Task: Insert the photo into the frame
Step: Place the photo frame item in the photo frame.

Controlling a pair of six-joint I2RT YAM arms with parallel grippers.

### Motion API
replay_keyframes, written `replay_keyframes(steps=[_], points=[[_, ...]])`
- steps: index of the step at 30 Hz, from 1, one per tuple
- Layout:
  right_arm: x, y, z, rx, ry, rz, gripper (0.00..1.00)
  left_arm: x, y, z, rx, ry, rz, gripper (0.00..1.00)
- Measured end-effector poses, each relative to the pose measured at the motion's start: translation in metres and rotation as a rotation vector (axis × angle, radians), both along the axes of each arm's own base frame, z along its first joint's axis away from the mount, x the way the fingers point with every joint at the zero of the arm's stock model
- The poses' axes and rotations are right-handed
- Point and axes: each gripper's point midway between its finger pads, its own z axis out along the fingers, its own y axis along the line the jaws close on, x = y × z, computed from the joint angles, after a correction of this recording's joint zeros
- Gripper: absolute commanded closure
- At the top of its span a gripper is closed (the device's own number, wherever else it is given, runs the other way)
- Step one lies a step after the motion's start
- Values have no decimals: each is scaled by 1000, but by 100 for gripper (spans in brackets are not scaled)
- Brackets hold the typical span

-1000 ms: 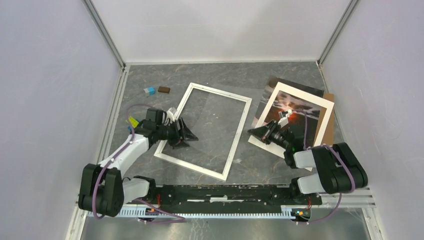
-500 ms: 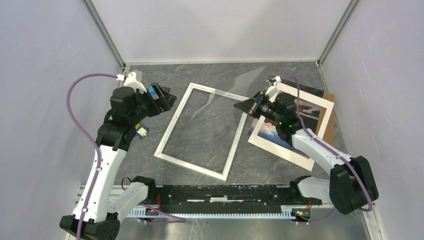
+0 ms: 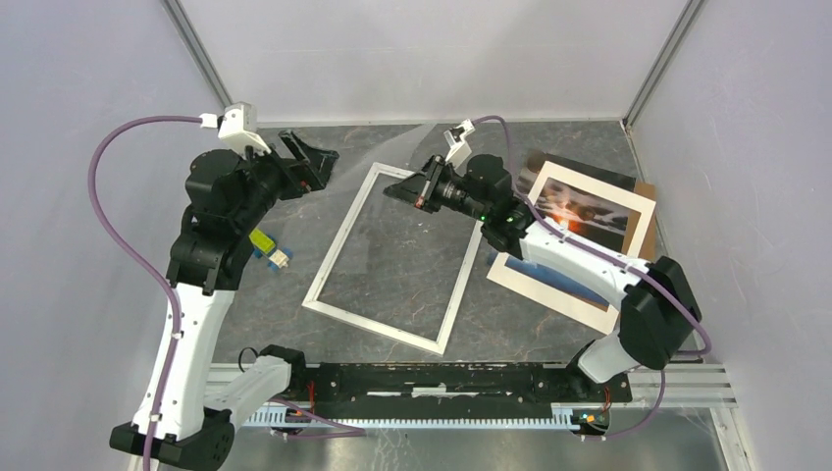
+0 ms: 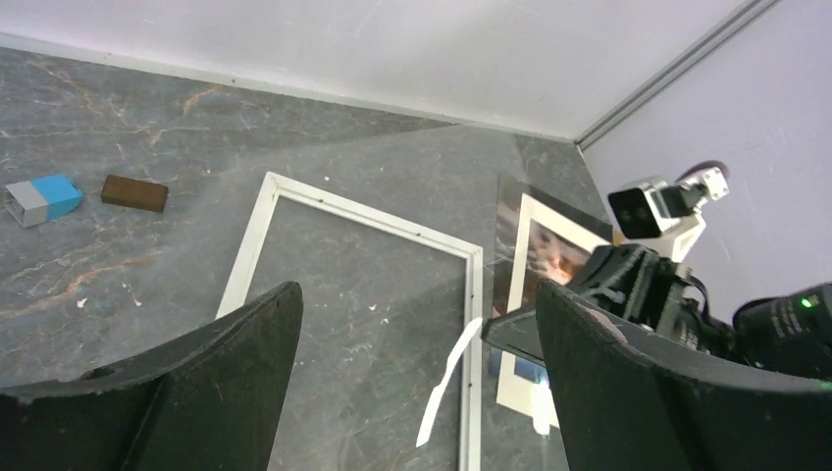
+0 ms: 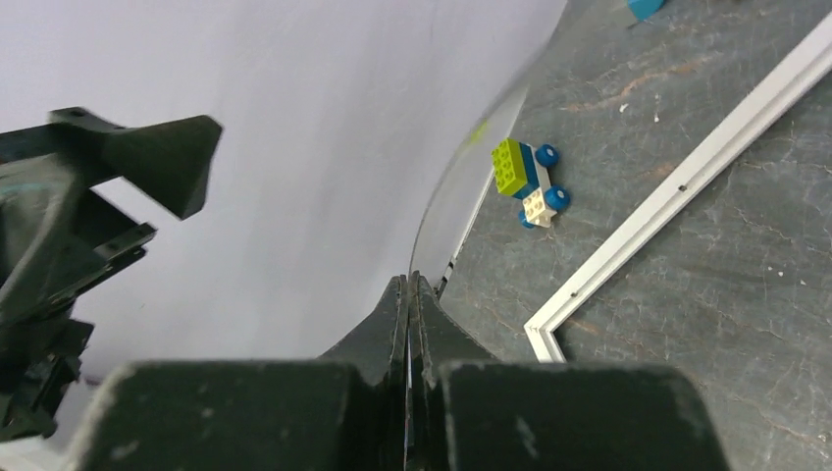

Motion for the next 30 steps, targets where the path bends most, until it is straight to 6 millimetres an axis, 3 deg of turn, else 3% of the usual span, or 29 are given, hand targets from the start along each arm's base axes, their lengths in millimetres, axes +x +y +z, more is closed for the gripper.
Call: replay_keyframes(steps=[5,10,17,20,30], points=[[7,4,-27,-29,54,-35,100,1,-5,-5,55,-11,-11,6],[10,-3,-54,-33,83,-86,100,8,-7,-31,93,23,2,7],[-5,-22,-161,-79,278,-164,100,16,-16,-67,169,77,-21,7],[-13,-29,-191,-104,342,-184,100,16,-20,-72,191,70,-32,7],[-17,-41,-205,-100,342,-220,100,16,-21,-94,215,109,-30,8]])
